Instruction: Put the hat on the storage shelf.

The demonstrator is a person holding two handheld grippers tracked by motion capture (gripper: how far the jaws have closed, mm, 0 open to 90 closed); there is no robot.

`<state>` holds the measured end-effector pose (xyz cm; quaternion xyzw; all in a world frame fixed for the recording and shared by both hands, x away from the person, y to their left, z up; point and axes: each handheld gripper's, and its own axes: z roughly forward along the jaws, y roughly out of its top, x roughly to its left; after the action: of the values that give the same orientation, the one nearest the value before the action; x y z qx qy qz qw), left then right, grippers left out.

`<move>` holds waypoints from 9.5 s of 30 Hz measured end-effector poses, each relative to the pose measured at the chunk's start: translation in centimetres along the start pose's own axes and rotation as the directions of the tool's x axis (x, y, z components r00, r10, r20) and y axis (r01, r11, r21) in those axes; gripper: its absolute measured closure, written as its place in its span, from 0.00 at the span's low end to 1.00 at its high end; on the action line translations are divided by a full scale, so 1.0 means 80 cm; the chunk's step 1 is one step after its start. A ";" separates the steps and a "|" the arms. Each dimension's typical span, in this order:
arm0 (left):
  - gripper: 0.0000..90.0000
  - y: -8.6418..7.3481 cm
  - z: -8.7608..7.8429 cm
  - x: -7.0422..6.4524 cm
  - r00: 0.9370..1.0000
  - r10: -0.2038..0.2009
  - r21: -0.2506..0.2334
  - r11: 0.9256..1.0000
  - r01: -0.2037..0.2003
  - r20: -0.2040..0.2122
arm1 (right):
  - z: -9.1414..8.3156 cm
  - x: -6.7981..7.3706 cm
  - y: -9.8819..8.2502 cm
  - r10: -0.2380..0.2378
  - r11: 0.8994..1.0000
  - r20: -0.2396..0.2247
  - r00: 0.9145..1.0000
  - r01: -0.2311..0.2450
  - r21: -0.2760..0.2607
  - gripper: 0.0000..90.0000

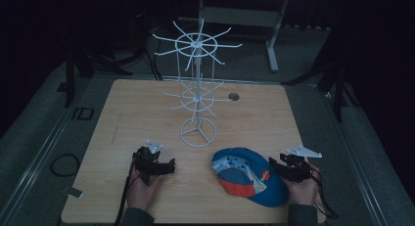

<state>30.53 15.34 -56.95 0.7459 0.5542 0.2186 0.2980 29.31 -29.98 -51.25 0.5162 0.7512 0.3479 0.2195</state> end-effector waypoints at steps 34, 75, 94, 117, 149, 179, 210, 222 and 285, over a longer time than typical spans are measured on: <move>0.02 0.000 0.000 0.000 1.000 -0.002 0.001 1.000 0.002 -0.002 | -0.020 0.001 0.022 -0.050 0.998 -0.096 0.994 0.053 0.026 0.53; 0.02 0.000 0.000 -0.003 1.000 -0.015 0.000 1.000 0.015 -0.011 | 0.005 0.061 0.086 -0.317 0.919 -0.336 0.887 0.374 0.120 0.38; 0.02 0.000 0.000 -0.003 1.000 -0.016 0.000 1.000 0.016 -0.011 | 0.040 0.080 0.095 -0.362 0.878 -0.358 0.860 0.444 0.180 0.31; 0.02 0.000 0.000 -0.003 1.000 -0.013 0.002 1.000 0.013 -0.012 | 0.088 0.099 0.098 -0.396 0.773 -0.409 0.822 0.539 0.335 0.35; 0.02 0.000 0.000 -0.003 1.000 -0.015 0.001 1.000 0.015 -0.011 | 0.051 0.092 0.110 -0.348 0.836 -0.466 0.813 0.495 0.239 0.97; 0.02 0.000 0.000 -0.003 1.000 -0.014 0.003 1.000 0.014 -0.011 | -0.004 0.072 0.129 -0.269 0.942 -0.490 0.829 0.332 0.044 0.97; 0.02 0.000 0.000 -0.003 1.000 -0.014 0.001 1.000 0.014 -0.012 | -0.043 0.065 0.153 -0.236 0.971 -0.514 0.825 0.215 -0.100 0.97; 0.02 0.000 0.000 -0.003 1.000 -0.013 0.001 1.000 0.013 -0.012 | -0.058 0.062 0.169 -0.241 0.970 -0.517 0.822 0.189 -0.151 0.97; 0.02 0.000 0.000 -0.002 1.000 -0.011 0.002 1.000 0.011 -0.013 | -0.107 0.042 0.213 -0.248 0.945 -0.518 0.818 0.086 -0.317 0.97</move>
<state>30.46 15.15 -56.92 0.7415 0.5605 0.2213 0.2950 32.83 -25.59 -32.71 0.2891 0.7684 0.5631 0.0941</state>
